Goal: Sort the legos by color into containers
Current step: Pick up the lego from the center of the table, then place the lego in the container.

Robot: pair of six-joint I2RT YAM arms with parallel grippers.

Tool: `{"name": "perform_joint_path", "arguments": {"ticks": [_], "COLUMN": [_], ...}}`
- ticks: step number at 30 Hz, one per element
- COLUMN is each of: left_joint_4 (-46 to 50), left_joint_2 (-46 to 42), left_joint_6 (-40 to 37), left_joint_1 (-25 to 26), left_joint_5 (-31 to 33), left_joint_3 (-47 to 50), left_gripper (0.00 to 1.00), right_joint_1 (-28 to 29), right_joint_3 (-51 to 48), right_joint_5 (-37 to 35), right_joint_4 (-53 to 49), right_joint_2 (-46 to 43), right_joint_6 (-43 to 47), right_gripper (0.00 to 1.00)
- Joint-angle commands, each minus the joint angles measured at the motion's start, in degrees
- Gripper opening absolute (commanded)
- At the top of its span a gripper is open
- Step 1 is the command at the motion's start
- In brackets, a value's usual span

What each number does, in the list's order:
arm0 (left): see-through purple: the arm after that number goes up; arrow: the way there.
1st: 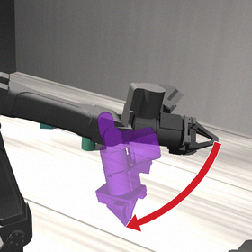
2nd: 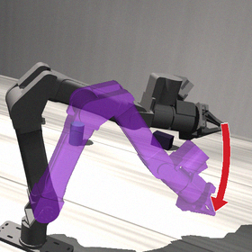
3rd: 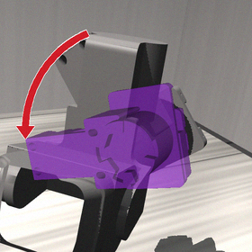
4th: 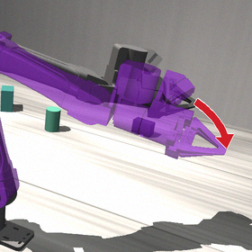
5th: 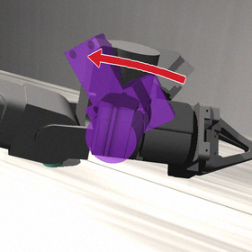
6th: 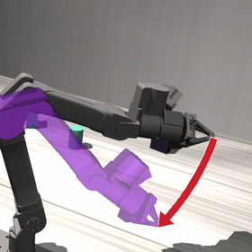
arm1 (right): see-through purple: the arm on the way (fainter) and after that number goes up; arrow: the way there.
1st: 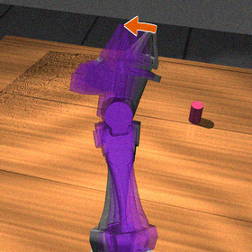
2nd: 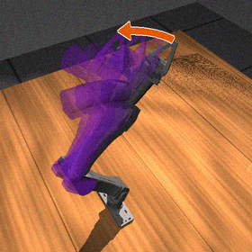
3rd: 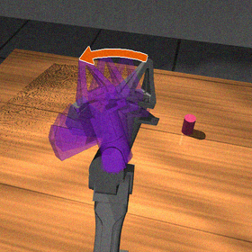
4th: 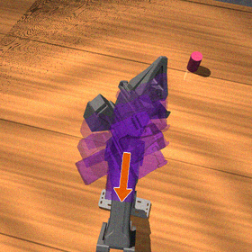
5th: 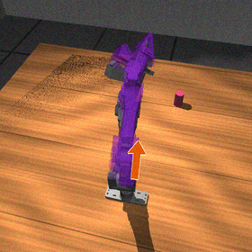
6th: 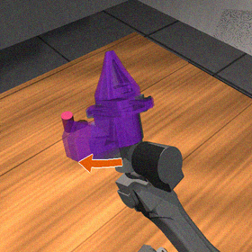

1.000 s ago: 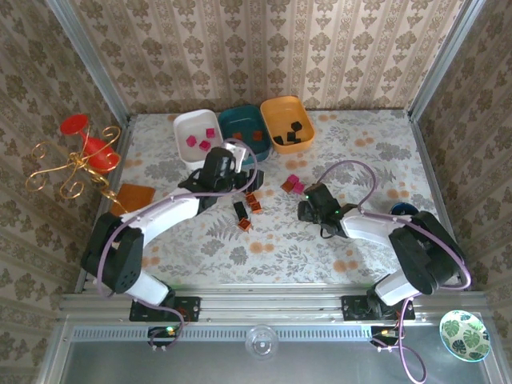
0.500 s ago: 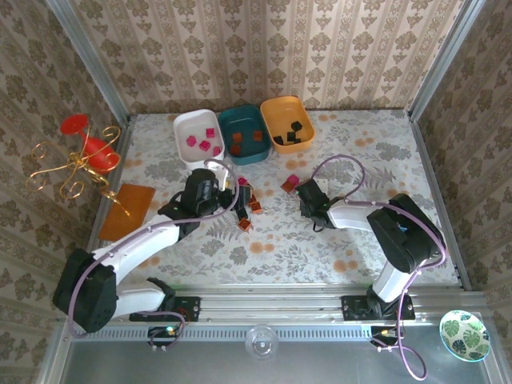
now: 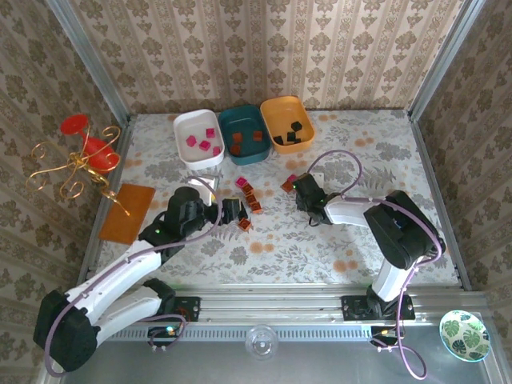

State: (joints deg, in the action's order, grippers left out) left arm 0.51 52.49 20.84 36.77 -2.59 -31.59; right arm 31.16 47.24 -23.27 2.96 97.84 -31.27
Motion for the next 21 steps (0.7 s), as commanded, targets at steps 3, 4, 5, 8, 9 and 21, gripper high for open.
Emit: {"name": "perform_joint_path", "arguments": {"ticks": [3,4,5,8,9,21], "left_joint_4": [0.4,0.1,-0.1,-0.7,-1.1,-8.7], "left_joint_2": [1.8,2.6,3.7,6.5,7.4,18.1], "left_joint_6": [1.4,1.5,1.4,0.6,0.4,0.1], "left_joint_1": [-0.5,-0.7,-0.9,-0.9,-1.0,-5.5], "left_joint_5": [-3.6,-4.5,-5.3,-6.5,-6.7,-9.1], "left_joint_3": [0.2,-0.2,-0.8,-2.6,-3.0,-4.7], "left_gripper": [0.84,0.84,0.84,0.84,0.85,0.87], "right_joint_1": [-1.5,-1.9,-2.6,-5.4,-6.4,-14.5], "right_joint_3": [4.1,5.7,7.6,15.1,17.8,52.4], "right_joint_5": [3.7,4.2,4.9,7.4,8.6,19.8], "right_joint_4": [3.9,4.3,4.7,5.0,5.4,1.8], "right_joint_2": [-6.5,-5.9,-4.8,0.8,2.9,31.1], "right_joint_6": [2.2,2.5,2.8,1.8,0.9,-4.7], "right_gripper": [0.32,0.32,0.31,0.31,0.31,0.32]}}
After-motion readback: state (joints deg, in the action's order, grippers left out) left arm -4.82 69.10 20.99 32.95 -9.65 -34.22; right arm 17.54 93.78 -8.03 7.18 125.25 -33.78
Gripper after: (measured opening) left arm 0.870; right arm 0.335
